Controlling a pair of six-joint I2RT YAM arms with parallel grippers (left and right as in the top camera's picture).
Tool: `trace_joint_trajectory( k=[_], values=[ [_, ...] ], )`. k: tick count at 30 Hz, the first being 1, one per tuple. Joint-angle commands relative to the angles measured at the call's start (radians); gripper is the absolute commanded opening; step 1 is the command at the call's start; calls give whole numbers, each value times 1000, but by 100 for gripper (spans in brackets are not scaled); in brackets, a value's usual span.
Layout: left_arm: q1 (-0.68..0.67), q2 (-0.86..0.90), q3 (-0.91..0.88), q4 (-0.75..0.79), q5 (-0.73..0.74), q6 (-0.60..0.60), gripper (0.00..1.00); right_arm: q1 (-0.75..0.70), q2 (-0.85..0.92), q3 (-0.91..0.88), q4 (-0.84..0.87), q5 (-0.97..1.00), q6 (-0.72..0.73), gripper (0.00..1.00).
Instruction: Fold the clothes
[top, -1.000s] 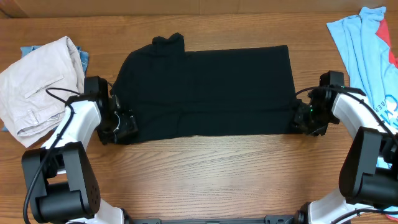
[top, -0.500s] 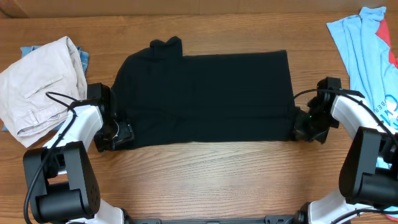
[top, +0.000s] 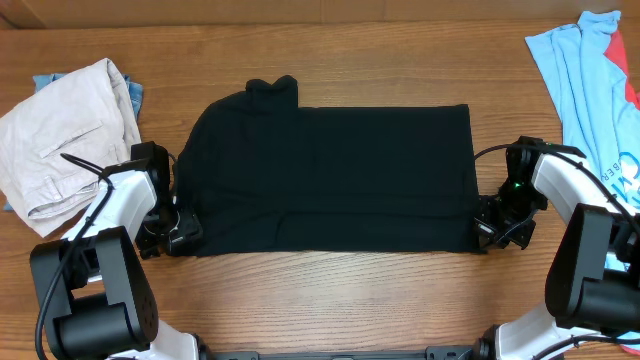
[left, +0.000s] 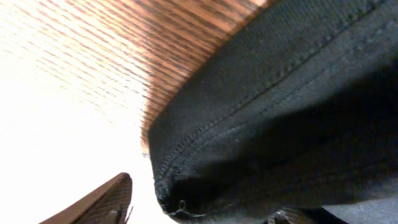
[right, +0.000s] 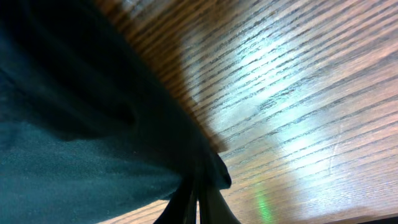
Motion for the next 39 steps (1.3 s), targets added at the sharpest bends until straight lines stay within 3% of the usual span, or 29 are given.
trace_joint_trajectory(
  k=[1,2,4,6,39],
  values=[
    [7,9,-14,2,-55,-25,72,-5,-37,16,15,27,14,4],
    [7,9,-14,3,-55,-25,72,-5,-47,27,20,26,13,6],
    [7,9,-14,10,-51,-25,72,-5,-64,51,23,21,13,21],
    [7,9,-14,12,-51,-25,73,-5,-75,72,24,21,13,27],
    [7,9,-14,12,-47,-26,74,0,-67,19,211,-5,13,27]
  ],
)
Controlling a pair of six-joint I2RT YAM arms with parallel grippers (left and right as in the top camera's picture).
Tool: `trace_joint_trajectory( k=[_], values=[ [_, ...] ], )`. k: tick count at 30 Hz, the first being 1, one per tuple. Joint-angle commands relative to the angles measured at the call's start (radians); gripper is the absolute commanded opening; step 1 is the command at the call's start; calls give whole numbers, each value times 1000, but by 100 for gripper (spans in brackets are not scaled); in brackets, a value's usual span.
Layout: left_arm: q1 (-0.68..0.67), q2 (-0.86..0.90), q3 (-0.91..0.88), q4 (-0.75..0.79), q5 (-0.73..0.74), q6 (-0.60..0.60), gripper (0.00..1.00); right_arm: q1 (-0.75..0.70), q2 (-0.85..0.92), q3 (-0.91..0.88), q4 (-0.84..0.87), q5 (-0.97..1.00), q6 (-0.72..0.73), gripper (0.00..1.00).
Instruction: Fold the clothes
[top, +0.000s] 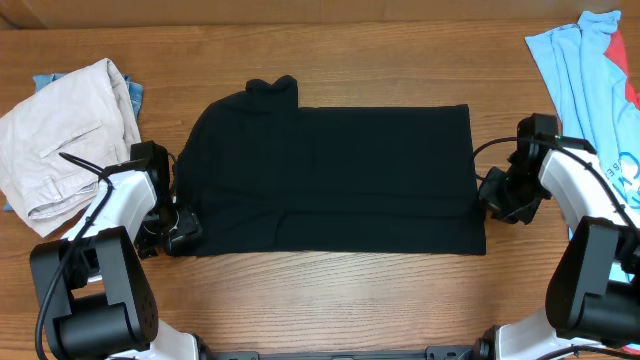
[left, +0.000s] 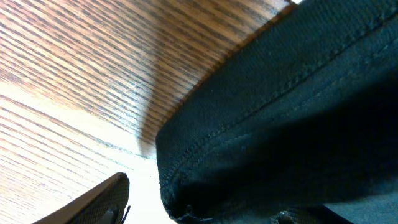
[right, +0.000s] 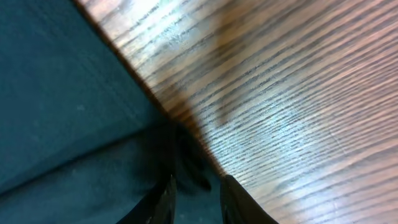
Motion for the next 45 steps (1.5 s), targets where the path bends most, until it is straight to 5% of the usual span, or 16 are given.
trace_joint_trajectory(
  k=[1,3,6,25,26,30,45],
  values=[
    [7,9,-14,2,-28,-14,74,1,-18,-32,27,-18,3,27],
    [7,9,-14,2,-28,-14,74,1,-18,-37,35,-39,-1,24],
    [7,9,-14,2,-28,-14,74,1,-18,-37,45,-48,-5,4],
    [7,9,-14,2,-26,-14,73,1,-18,3,402,-203,-52,4],
    [7,9,-14,2,-23,-14,73,1,-18,3,402,-203,-52,5],
    [7,9,-13,9,18,-14,75,1,-18,3,368,-202,-53,38],
    [7,6,13,8,26,-14,75,-1,-18,-12,-28,-39,-52,38]
  ],
)
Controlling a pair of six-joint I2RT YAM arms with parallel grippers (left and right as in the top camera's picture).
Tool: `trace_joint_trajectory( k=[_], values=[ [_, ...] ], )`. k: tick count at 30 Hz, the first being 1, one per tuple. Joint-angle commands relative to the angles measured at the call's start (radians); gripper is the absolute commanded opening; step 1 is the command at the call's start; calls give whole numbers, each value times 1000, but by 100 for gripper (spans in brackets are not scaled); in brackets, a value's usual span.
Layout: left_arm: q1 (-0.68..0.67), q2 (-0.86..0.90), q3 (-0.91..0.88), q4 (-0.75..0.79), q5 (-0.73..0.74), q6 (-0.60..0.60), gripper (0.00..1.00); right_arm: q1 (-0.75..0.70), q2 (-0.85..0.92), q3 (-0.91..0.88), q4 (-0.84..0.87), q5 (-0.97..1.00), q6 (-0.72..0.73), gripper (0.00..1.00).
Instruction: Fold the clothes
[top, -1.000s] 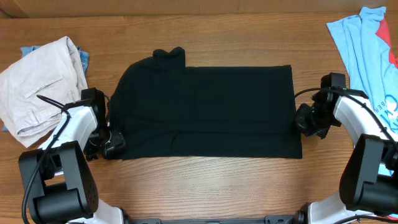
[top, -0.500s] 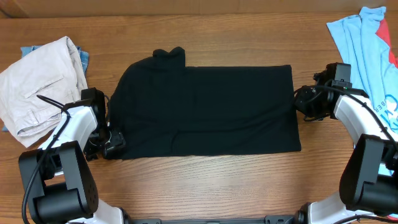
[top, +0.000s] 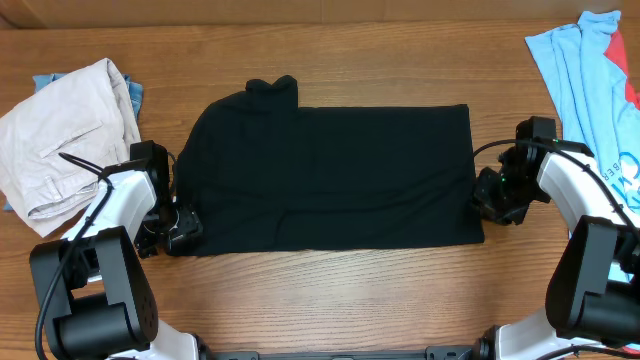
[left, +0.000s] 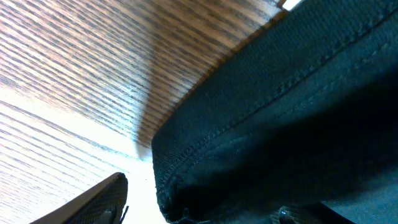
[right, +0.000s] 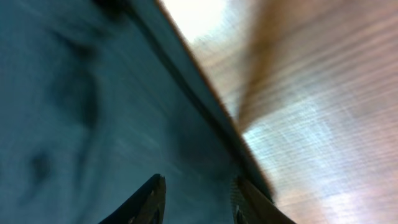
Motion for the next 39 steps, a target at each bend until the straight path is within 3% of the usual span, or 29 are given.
trace_joint_trajectory(
  k=[1,10,12,14,16,31,36,39],
  values=[
    [6,6,13,1,14,-13,75,-1,-18,-3,-40,100,2,38],
    [6,6,13,1,39,-12,75,-1,-18,-84,11,99,5,37],
    [6,6,13,1,39,-9,75,-1,-18,-100,21,98,5,30],
    [6,6,13,1,39,-9,75,-1,-18,-105,18,98,5,11],
    [6,6,13,2,39,-9,75,-1,-18,-105,16,99,5,4],
    [6,6,13,8,39,-9,76,-2,-18,-105,-115,279,159,5],
    [6,6,13,8,39,-9,76,-2,-18,-105,-142,278,159,13],
    [6,6,13,-11,38,-9,69,-2,-18,-105,-158,278,160,15]
  ],
)
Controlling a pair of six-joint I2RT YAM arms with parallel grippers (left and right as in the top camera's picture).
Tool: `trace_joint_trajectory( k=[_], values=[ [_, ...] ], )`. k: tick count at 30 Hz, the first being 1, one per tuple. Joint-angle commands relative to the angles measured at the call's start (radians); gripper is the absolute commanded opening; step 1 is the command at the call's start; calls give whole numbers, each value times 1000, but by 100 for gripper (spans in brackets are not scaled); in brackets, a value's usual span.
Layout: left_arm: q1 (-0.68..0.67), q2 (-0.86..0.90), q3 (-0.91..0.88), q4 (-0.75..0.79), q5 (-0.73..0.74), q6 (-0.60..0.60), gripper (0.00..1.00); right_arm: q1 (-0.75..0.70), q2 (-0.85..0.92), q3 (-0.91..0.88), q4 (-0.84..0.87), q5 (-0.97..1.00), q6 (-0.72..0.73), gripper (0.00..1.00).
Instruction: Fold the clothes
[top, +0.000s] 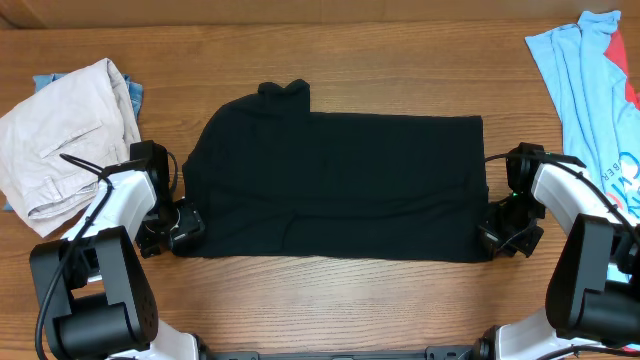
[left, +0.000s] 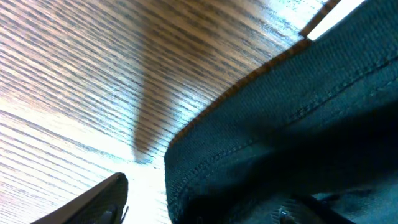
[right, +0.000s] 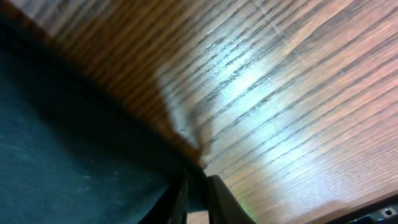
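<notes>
A black shirt (top: 340, 180), folded into a wide band with its collar at the far left, lies flat mid-table. My left gripper (top: 186, 228) sits at its near left corner. In the left wrist view one finger (left: 102, 202) stands apart from the stitched hem (left: 249, 143), and the other is under the cloth, so the jaws are open around the corner. At the near right corner, my right gripper (top: 493, 240) is down on the table. In the right wrist view it (right: 196, 199) is shut on the dark cloth's (right: 74, 143) edge.
A crumpled beige garment (top: 65, 135) lies at the far left over a bit of blue cloth (top: 45, 80). A light blue shirt with red print (top: 590, 90) hangs over the right edge. Bare wood (top: 330, 300) runs along the front.
My right gripper was open at the middle of the shirt's right edge. It is now at the near right corner, shut on the cloth. The whole shirt lies slightly further right.
First my right gripper was shut on the near right corner, and my left stood open at the near left corner. Then the right gripper was open higher up the right edge, twice. Now it pinches the near right corner again, and the shirt has shifted right.
</notes>
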Motion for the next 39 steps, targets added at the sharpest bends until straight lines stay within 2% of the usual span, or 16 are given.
trace_joint_trajectory(
  k=[1,5,7,10,12,13,16,18,19,21,23,25,28,35,39],
  values=[
    [6,6,13,-24,4,-10,64,-2,-18,-6,-18,25,16,14],
    [6,5,13,-75,6,-14,35,-2,-18,-6,-39,23,35,14],
    [6,-7,13,-90,13,-13,31,-2,-25,-4,-34,10,35,14],
    [6,-74,16,-101,52,-8,31,-2,-58,18,-38,5,34,15],
    [6,-146,26,-103,66,-5,35,-2,-101,55,-47,5,34,19],
    [6,-183,34,-104,69,-5,40,-2,-122,76,-51,5,34,22],
    [6,-312,73,-106,79,-6,66,-2,-183,161,-69,5,31,32],
    [6,-388,99,-88,81,-5,83,-2,-213,217,-69,5,30,46],
    [6,-417,110,-66,85,-5,87,-2,-222,240,-67,5,30,50],
    [6,-461,125,9,128,20,84,-1,-232,287,-51,0,14,53],
    [3,-478,135,106,233,63,82,-1,-232,322,-20,-52,-55,52],
    [3,-464,158,187,350,69,81,0,-232,331,7,-106,-95,52],
    [-10,-398,216,254,450,70,80,0,-232,330,18,-139,-125,53],
    [-118,-56,529,291,473,186,85,0,-232,330,18,-146,-129,53],
    [-144,140,694,309,500,200,88,0,-232,330,18,-146,-129,53]
  ],
)
